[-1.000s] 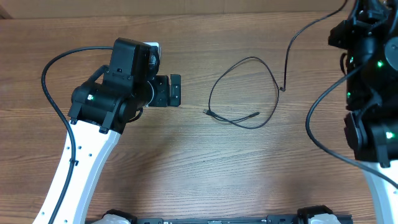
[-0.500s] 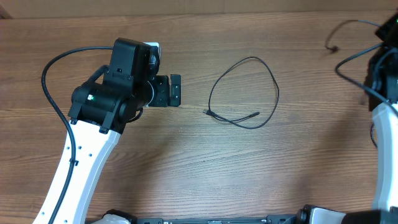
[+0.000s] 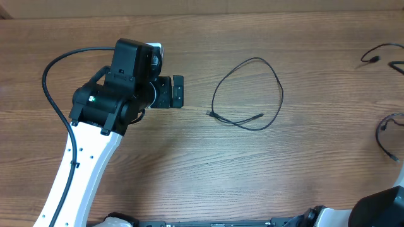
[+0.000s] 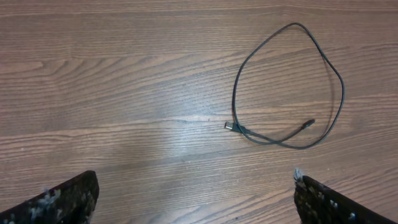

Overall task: Untangle cables
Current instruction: 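Lift the grasped cable and carry it off to the right edge, then return the right gripper to the remaining black cable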

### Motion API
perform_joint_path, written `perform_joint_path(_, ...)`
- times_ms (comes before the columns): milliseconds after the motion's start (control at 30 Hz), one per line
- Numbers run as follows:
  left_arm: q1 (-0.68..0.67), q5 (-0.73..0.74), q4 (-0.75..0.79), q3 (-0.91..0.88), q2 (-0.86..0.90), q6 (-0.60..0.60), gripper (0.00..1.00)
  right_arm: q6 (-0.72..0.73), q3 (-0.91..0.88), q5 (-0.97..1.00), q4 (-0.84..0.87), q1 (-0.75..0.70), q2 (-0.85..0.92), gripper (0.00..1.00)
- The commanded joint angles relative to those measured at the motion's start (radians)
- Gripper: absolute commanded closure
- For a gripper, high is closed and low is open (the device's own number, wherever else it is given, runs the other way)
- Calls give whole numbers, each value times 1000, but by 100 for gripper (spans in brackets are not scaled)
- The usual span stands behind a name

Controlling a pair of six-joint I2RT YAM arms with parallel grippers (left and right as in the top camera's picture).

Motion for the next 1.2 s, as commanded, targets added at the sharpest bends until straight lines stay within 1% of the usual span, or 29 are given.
perform_joint_path(0,4,8,0,5,-10,-3,0,186,24,-25,-30,-50,2,96)
perform_joint_path(100,4,8,0,5,-10,-3,0,282,24,-59,-63,-85,2,96)
perform_joint_path(167,4,8,0,5,-10,-3,0,378,24,-89,-97,-118,2,96)
perform_joint_path(367,4,8,0,5,-10,-3,0,522,24,-163,-146,-187,2,96)
perform_joint_path(533,4,8,0,5,-10,-3,0,557,24,-237,-139,-249,2,96)
perform_joint_path(767,4,8,0,5,-10,-3,0,549,24,-214,-63,-262,37,96)
perform_joint_path(900,4,8,0,5,-10,-3,0,549,24,-211,-70,-262,90,96)
perform_joint_path(933,4,8,0,5,-10,-3,0,549,24,-211,-76,-262,108,93)
perform_joint_path(967,4,8,0,5,-10,-3,0,549,24,-212,-93,-262,134,66)
perform_joint_path(1000,4,8,0,5,-10,-3,0,549,24,-213,-106,-262,154,43)
perform_joint_path(1033,4,8,0,5,-10,-3,0,548,24,-217,-120,-262,167,12)
perform_joint_path(1067,4,8,0,5,-10,-3,0,549,24,-219,-143,-262,187,0)
perform_joint_path(1167,4,8,0,5,-10,-3,0,549,24,-219,-211,-262,220,0)
